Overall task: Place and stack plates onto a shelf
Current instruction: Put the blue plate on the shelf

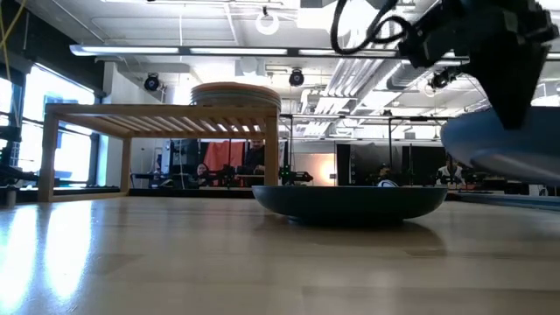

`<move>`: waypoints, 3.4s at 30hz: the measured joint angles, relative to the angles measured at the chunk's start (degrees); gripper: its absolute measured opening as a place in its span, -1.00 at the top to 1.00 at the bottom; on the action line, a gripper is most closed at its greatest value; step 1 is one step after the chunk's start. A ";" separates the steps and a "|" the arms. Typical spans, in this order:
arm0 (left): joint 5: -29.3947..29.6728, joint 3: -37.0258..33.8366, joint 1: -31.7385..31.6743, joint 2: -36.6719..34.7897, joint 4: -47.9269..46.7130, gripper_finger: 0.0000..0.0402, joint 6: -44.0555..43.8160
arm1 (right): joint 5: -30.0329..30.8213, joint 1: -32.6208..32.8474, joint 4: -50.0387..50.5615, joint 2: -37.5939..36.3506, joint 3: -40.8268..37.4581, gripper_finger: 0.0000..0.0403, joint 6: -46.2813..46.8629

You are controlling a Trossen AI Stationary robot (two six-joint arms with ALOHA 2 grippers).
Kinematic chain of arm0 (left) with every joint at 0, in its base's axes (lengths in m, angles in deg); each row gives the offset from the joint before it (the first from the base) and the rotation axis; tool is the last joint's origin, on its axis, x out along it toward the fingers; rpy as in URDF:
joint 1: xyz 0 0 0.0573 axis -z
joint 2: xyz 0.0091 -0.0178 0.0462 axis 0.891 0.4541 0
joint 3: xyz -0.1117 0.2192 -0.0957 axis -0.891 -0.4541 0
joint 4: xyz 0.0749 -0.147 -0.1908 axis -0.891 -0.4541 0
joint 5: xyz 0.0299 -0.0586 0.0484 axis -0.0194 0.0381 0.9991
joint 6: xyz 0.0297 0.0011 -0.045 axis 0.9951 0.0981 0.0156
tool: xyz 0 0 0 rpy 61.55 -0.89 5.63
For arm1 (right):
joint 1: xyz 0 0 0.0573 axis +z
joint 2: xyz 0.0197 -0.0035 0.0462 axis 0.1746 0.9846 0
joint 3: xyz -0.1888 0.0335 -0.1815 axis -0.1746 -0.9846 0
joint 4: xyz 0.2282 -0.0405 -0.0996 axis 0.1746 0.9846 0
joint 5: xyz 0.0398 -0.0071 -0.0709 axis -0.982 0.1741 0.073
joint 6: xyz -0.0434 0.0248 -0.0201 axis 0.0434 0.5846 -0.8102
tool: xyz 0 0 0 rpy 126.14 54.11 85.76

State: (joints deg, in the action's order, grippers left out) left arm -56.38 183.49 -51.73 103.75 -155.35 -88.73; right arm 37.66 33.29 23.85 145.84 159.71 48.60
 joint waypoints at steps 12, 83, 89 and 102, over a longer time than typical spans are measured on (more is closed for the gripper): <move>2.89 0.00 -2.74 0.00 -0.02 0.66 0.09 | 9.91 -0.68 8.98 -0.77 13.48 1.00 -7.26; -10.12 -0.02 -24.44 4.43 21.50 0.44 -31.98 | 16.44 -13.48 7.79 -0.68 41.74 1.00 -122.89; -10.14 0.02 -24.39 4.87 23.61 0.44 -31.06 | 16.51 -13.48 7.51 -0.68 41.74 1.00 -122.88; -10.22 0.02 -24.33 5.93 23.47 0.62 -29.97 | 19.36 -13.46 6.19 -0.68 41.74 1.00 -122.54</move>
State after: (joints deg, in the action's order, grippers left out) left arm -66.60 183.51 -76.05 109.68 -131.89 -118.71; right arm 57.03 19.84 30.05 145.16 201.46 -73.94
